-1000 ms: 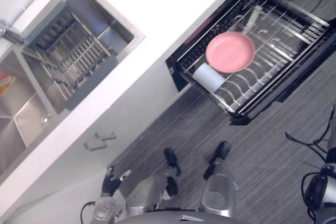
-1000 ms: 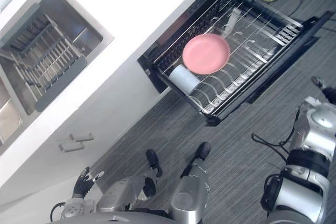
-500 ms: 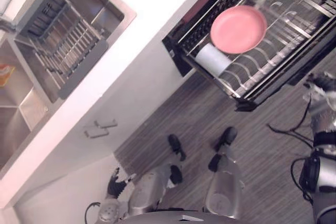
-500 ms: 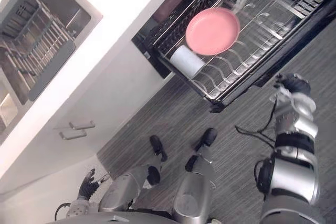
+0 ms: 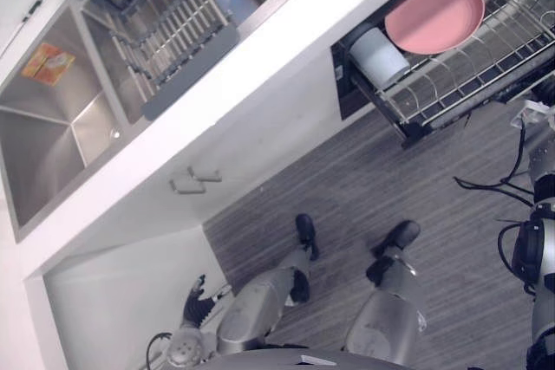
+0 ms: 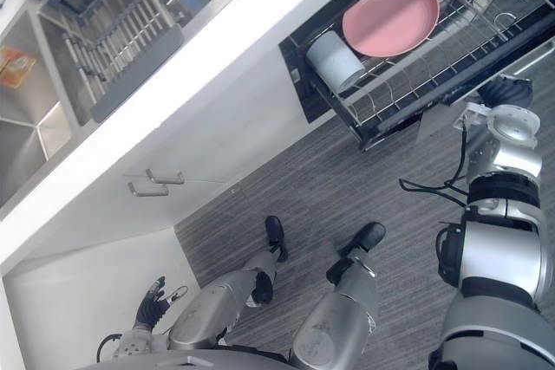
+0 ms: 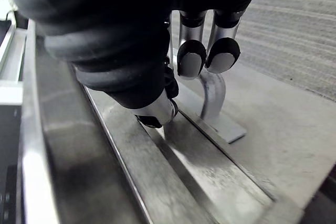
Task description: Walk over to the sink, pick up the cup, carry it to the dishwasher, place the cup inside the dishwasher, then close the dishwasher door
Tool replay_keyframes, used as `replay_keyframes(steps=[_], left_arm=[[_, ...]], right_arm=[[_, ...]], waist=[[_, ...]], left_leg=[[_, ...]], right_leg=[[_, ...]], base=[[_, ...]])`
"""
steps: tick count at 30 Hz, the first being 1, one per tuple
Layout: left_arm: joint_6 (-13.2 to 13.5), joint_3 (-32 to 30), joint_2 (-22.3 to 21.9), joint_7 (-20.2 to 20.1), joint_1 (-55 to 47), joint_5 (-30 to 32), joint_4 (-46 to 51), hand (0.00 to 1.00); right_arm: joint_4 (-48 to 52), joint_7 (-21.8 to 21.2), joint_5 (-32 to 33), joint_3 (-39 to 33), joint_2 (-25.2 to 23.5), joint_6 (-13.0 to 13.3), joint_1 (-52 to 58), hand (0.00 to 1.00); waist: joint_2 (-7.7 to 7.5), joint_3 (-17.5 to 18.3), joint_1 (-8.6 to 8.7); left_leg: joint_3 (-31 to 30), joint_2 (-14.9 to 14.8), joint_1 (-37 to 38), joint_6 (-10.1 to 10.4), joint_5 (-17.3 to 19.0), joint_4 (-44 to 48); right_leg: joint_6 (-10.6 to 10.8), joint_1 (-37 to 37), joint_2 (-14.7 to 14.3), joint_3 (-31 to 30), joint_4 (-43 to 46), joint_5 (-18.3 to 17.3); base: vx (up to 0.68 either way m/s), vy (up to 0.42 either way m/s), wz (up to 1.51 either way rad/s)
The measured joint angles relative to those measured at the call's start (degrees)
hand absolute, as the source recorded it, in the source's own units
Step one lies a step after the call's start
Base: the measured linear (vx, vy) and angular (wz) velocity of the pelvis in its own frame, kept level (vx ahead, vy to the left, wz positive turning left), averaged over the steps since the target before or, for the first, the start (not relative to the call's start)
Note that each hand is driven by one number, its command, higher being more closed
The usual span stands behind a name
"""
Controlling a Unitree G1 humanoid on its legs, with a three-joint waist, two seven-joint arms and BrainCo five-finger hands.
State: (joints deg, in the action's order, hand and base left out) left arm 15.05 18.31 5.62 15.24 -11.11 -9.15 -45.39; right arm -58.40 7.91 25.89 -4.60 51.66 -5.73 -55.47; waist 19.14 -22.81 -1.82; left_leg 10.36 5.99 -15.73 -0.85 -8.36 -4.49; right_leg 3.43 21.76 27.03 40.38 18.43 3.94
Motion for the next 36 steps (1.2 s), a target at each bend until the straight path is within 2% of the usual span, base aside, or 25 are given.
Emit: replay_keyframes(steps=[3, 8, 11, 14, 15, 16, 20, 22, 24, 25, 26, 28, 29, 30, 31, 33, 34, 36], left_arm=[[0.97, 0.07, -0.19, -1.92, -1.29, -2.08, 1.74, 0.0], [1.6, 0.17, -0.53, -4.62, -3.77, -3.1, 1.84, 0.0], [2.22, -0.03, -0.96, -5.71, -4.4, -3.06, 1.25, 0.0], [3.04, -0.39, -1.2, -6.58, -4.38, -3.14, 0.75, 0.0], [3.21, -0.43, -1.21, -7.13, -4.39, -3.22, 0.61, 0.0], [3.25, -0.42, -1.23, -7.44, -4.39, -3.28, 0.45, 0.0], [3.7, -2.49, -1.29, -9.72, -4.31, -5.57, 0.15, 0.0], [4.08, -3.94, -1.24, -10.89, -4.13, -6.93, -0.23, 0.0], [4.16, -5.0, -1.24, -11.82, -4.08, -7.99, -0.25, 0.0], [4.2, -5.04, -1.22, -11.88, -4.08, -8.29, -0.27, 0.0], [4.24, -5.38, -1.26, -11.94, -3.82, -8.81, -0.37, 0.0], [4.52, -7.74, -1.31, -11.98, -3.64, -8.97, -0.45, 0.0], [4.91, -10.09, -1.36, -11.94, -3.38, -9.29, -0.73, 0.0], [5.14, -12.78, -1.31, -11.87, -3.25, -9.27, -1.21, 0.0], [5.32, -14.09, -1.31, -11.84, -3.23, -9.27, -1.48, 0.0], [5.39, -17.76, -1.2, -11.85, -3.17, -9.28, -2.39, 0.0], [5.36, -18.46, -1.21, -11.85, -3.08, -9.29, -2.64, 0.0], [5.34, -21.68, -1.35, -11.88, -3.1, -9.1, -3.62, 0.0]], right_arm=[[-1.83, -1.34, -5.5, 3.73, -0.48, -0.82, -3.49, 1.0], [-2.8, -3.87, -10.62, 6.47, -1.33, -0.57, -7.6, 1.0], [-3.37, -4.67, -13.06, 6.84, -1.76, 1.2, -9.32, 1.0], [-3.36, -6.62, -14.98, 7.67, -1.69, 6.66, -12.63, 1.0], [-4.37, -6.68, -15.9, 8.39, -1.14, 7.05, -12.73, 1.0], [-5.01, -6.98, -16.19, 8.52, -1.07, 7.49, -12.74, 0.0], [-5.47, -8.07, -17.38, 8.83, -1.12, 12.14, -12.32, 0.0], [-5.05, -8.23, -17.35, 8.73, -1.45, 15.66, -10.7, 0.0], [-3.55, -7.29, -17.38, 7.87, -1.65, 18.06, -7.9, 0.0], [-3.18, -6.91, -17.48, 7.66, -1.72, 18.33, -7.23, 0.0], [-2.42, -5.73, -18.4, 5.81, -1.96, 19.33, -4.52, 0.0], [0.16, -8.09, -14.99, 0.59, -3.16, 19.67, 1.98, 0.0], [2.63, -10.69, -10.81, -4.0, -5.08, 21.17, 8.13, 0.0], [4.33, -13.68, -6.34, -8.3, -8.5, 23.33, 15.3, 0.0], [4.94, -14.98, -4.96, -9.93, -10.53, 23.85, 18.76, 0.0], [6.17, -17.02, -2.68, -15.21, -19.84, 24.11, 31.81, 0.0], [6.03, -17.86, -2.39, -16.37, -22.04, 24.07, 34.81, 0.0], [4.93, -21.37, -0.98, -21.22, -30.59, 24.88, 46.82, 0.0]], waist=[[0.03, 0.03, -0.33], [0.08, 0.07, -1.51], [0.17, 0.13, -2.22], [0.31, 0.25, -2.75], [0.27, 0.22, -2.8], [0.28, 0.23, -2.71], [0.25, 0.21, -2.53], [0.21, 0.18, -2.66], [0.08, 0.08, -2.93], [-0.15, -0.1, -2.92], [-0.64, -0.47, -2.97], [-1.56, -1.16, -3.14], [-2.52, -1.76, -3.14], [-4.09, -1.72, -3.03], [-5.04, -1.77, -2.77], [-8.9, -1.39, -1.14], [-9.89, -1.13, -0.64], [-14.04, 0.78, 0.15]], left_leg=[[-2.61, 0.56, 1.0, -0.23, -0.59, 0.01], [-5.08, 0.44, 3.53, -0.34, -0.76, 0.01], [-5.8, 0.44, 4.8, -0.7, -1.07, 0.01], [-5.97, 0.4, 5.28, -0.62, -1.18, 0.02], [-5.94, 0.39, 5.81, -0.62, -1.18, 0.02], [-5.89, 0.4, 5.95, -0.61, -1.17, 0.02], [-5.96, 0.15, 5.9, -0.59, -1.15, 0.0], [-5.91, -0.75, 5.94, -0.12, -0.79, -0.07], [-5.93, -1.58, 5.97, -0.09, -0.76, -0.31], [-5.93, -1.73, 6.0, -0.1, -0.73, -0.31], [-5.93, -2.33, 6.39, -0.07, -0.64, -0.31], [-5.92, -3.36, 7.21, 0.28, -0.35, -0.31], [-5.87, -4.06, 7.69, 0.42, -0.18, -0.32], [-5.79, -4.75, 7.75, 0.78, 0.13, -0.33], [-5.79, -5.02, 7.87, 0.96, 0.26, -0.32], [-5.53, -5.57, 9.18, 1.77, 0.87, -0.32], [-5.4, -5.55, 9.74, 2.19, 1.19, -0.33], [-4.99, -5.54, 12.09, 2.1, 3.34, -0.38]], right_leg=[[0.17, -1.4, 2.36, 2.17, 4.68, -3.29], [0.3, -4.91, 4.18, 5.1, 8.99, -7.5], [0.38, -6.65, 4.94, 6.23, 10.76, -9.26], [0.58, -7.94, 5.55, 7.78, 11.96, -10.17], [0.6, -8.78, 5.56, 8.13, 12.0, -10.35], [0.61, -9.09, 5.58, 8.38, 11.97, -10.41], [0.49, -9.49, 5.09, 8.96, 11.64, -10.56], [0.02, -10.05, 3.48, 9.16, 9.9, -10.13], [-0.02, -10.64, 2.19, 9.46, 8.42, -9.63], [0.03, -10.8, 1.89, 9.53, 8.18, -9.5], [-0.1, -11.77, 0.79, 9.96, 6.79, -9.11], [0.43, -13.33, -1.14, 10.37, 4.62, -8.15], [0.35, -14.33, -2.49, 10.65, 2.98, -7.59], [0.38, -14.94, -3.77, 10.92, 1.41, -7.06], [0.38, -15.24, -4.34, 10.98, 0.69, -6.78], [0.64, -17.52, -5.82, 11.46, -1.56, -5.96], [0.77, -18.27, -5.96, 11.32, -2.04, -5.81], [0.99, -20.67, -6.2, 10.15, -2.6, -5.28]], base=[[-0.01, -0.049, 0.48], [0.0, -0.045, 0.33], [0.01, -0.063, 0.2], [0.01, -0.047, 0.18], [0.01, -0.041, 0.19], [0.0, -0.021, 0.08], [0.0, 0.0, 0.0], [-0.02, -0.021, -0.06], [-0.01, -0.013, -0.02], [0.0, -0.042, -0.01], [0.02, -0.05, -0.03], [0.04, -0.06, -0.05], [0.06, -0.074, -0.06], [0.06, -0.079, -0.08], [0.09, -0.091, -0.06], [0.15, -0.102, -0.01], [0.14, -0.064, 0.01], [0.13, -0.019, -0.06]])
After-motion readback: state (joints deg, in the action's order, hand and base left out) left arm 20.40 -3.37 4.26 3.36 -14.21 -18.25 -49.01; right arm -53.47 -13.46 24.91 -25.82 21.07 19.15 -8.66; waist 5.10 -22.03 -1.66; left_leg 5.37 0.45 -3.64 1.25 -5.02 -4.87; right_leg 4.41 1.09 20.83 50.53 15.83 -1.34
